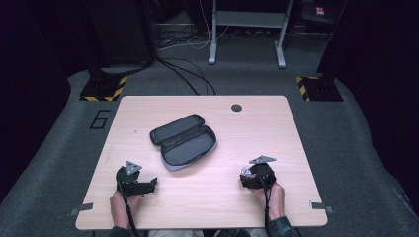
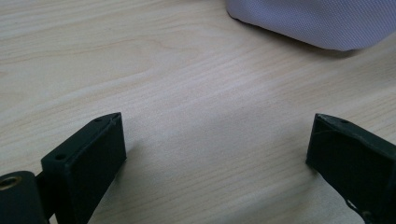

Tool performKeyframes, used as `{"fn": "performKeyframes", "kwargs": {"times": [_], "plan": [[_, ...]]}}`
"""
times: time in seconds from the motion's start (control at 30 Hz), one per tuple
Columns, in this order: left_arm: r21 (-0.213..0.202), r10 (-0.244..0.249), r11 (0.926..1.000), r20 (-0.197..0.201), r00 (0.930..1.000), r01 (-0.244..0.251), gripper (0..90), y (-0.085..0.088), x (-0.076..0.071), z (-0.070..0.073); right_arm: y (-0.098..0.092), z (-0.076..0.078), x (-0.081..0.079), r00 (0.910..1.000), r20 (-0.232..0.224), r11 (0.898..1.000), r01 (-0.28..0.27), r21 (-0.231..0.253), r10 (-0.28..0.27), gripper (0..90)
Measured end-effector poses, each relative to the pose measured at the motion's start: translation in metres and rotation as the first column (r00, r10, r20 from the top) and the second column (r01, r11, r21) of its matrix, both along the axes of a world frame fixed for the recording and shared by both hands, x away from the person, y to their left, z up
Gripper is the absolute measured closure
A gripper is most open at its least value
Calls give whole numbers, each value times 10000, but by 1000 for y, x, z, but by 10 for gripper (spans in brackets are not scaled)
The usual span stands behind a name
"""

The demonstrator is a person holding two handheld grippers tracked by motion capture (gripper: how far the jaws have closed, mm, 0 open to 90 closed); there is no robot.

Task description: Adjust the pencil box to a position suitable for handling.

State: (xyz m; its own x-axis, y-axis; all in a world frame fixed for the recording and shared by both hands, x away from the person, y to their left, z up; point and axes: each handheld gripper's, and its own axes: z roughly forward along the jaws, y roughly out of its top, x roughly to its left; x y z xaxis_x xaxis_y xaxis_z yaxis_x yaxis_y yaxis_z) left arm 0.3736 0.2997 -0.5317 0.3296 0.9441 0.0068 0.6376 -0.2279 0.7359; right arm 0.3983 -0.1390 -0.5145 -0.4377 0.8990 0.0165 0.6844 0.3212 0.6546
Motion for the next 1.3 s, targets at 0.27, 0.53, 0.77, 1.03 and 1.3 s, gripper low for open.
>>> {"fn": "performKeyframes", "kwargs": {"times": [0.27, 0.53, 0.77, 1.03, 1.3], "plan": [[0, 0, 10000, -2, 10000, 0, 43, 0, 0, 0, 0, 1, -2, 10000, 25, 10000, -85, -51, 85, 378], [-1, -1, 10000, 4, 10000, 1, 43, 0, 0, 0, -5, 1, -4, 9989, 11, 9989, -465, -57, 465, 366], [-4, 2, 10000, -1, 10000, -2, 43, 0, 0, 0, -9, 1, -12, 9992, 5, 9992, -393, -80, 393, 397], [0, 1, 10000, 0, 10000, -1, 43, 0, 0, 0, -13, 1, -15, 9981, 180, 9983, -583, 12, 582, 490], [3, -4, 10000, -5, 10000, 4, 43, 0, 0, 0, -13, 1, -14, 9959, 393, 9967, -812, 32, 810, 494]]}}
